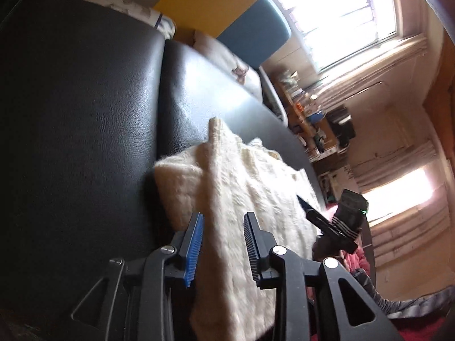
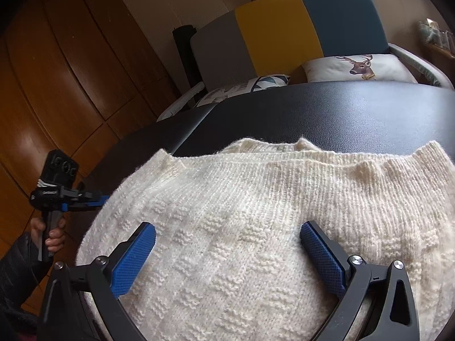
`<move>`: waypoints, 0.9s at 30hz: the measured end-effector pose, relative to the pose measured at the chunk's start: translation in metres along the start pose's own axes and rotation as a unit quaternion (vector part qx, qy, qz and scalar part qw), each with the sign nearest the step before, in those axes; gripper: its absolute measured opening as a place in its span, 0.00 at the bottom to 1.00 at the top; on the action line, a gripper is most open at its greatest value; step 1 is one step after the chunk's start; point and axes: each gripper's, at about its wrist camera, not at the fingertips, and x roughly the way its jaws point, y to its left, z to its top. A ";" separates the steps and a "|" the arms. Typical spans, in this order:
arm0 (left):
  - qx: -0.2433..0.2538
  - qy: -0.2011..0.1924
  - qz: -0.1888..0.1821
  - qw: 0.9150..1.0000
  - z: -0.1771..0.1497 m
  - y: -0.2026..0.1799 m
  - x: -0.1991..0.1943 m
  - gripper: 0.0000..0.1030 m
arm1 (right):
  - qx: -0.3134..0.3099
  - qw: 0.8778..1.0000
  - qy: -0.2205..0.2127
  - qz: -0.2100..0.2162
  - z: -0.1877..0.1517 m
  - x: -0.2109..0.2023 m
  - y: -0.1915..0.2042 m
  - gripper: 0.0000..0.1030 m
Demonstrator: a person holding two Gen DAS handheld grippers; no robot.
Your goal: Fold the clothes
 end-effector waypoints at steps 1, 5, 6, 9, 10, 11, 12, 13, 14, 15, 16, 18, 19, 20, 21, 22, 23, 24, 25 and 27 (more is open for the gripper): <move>0.001 0.013 0.001 1.000 0.003 -0.001 0.008 0.28 | 0.001 1.000 -0.001 0.002 0.000 0.000 0.000 1.00; 0.020 0.024 0.004 0.999 0.007 -0.014 0.023 0.05 | 0.003 1.000 -0.003 0.006 0.000 0.000 -0.002 1.00; 0.032 0.009 0.000 0.999 0.000 -0.019 0.013 0.04 | 0.003 1.000 -0.004 0.007 0.000 0.001 -0.002 1.00; 0.092 -0.040 0.043 0.994 -0.012 -0.047 -0.009 0.05 | 0.002 1.000 -0.004 0.007 0.000 0.002 -0.002 1.00; 0.097 -0.036 0.094 0.990 -0.012 -0.044 -0.004 0.04 | 0.002 1.000 -0.003 0.007 0.000 0.003 -0.002 1.00; 0.095 -0.028 0.132 0.986 -0.012 -0.039 0.003 0.04 | 0.001 1.000 -0.002 0.006 0.000 0.003 -0.002 1.00; 0.083 -0.014 0.153 0.985 -0.013 -0.029 0.014 0.05 | -0.001 1.000 -0.001 0.006 0.000 0.004 -0.001 1.00; 0.072 0.001 0.173 0.982 -0.013 -0.018 0.024 0.05 | -0.002 1.000 0.000 0.005 0.001 0.005 -0.001 1.00; 0.064 0.006 0.185 0.981 -0.013 -0.013 0.030 0.05 | -0.004 1.000 0.001 0.004 0.001 0.006 0.000 1.00; 0.061 0.002 0.186 0.981 -0.012 -0.015 0.030 0.05 | -0.005 1.000 0.001 0.003 0.001 0.006 0.001 1.00; 0.059 -0.002 0.189 0.980 -0.012 -0.017 0.031 0.05 | -0.005 1.000 0.001 0.003 0.000 0.006 0.001 1.00; 0.047 -0.005 0.192 0.980 -0.011 -0.021 0.034 0.06 | -0.004 1.000 0.000 0.004 0.000 0.006 0.001 1.00; 0.036 -0.009 0.193 0.981 -0.011 -0.022 0.033 0.12 | -0.003 1.000 0.000 0.005 0.000 0.006 0.001 1.00; 0.022 -0.018 0.191 0.981 -0.012 -0.024 0.029 0.15 | -0.003 1.000 -0.001 0.005 0.000 0.006 0.001 1.00; 0.012 -0.032 0.187 0.982 -0.013 -0.028 0.023 0.16 | -0.002 1.000 0.000 0.005 0.000 0.006 0.001 1.00; 0.009 -0.052 0.180 0.982 -0.015 -0.034 0.016 0.14 | 0.001 1.000 0.003 0.004 0.002 0.005 0.002 1.00; 0.005 -0.073 0.173 0.982 -0.016 -0.040 0.008 0.14 | 0.004 1.000 0.006 0.003 0.003 0.004 0.002 1.00; 0.005 -0.090 0.159 0.983 -0.018 -0.046 0.002 0.14 | 0.006 1.000 0.008 0.002 0.005 0.003 0.003 1.00; 0.012 -0.100 0.133 0.986 -0.021 -0.055 -0.002 0.15 | 0.009 1.000 0.011 0.001 0.006 0.002 0.003 1.00; 0.035 -0.096 0.097 0.990 -0.025 -0.077 0.006 0.17 | 0.014 1.000 0.017 -0.001 0.009 0.000 0.004 1.00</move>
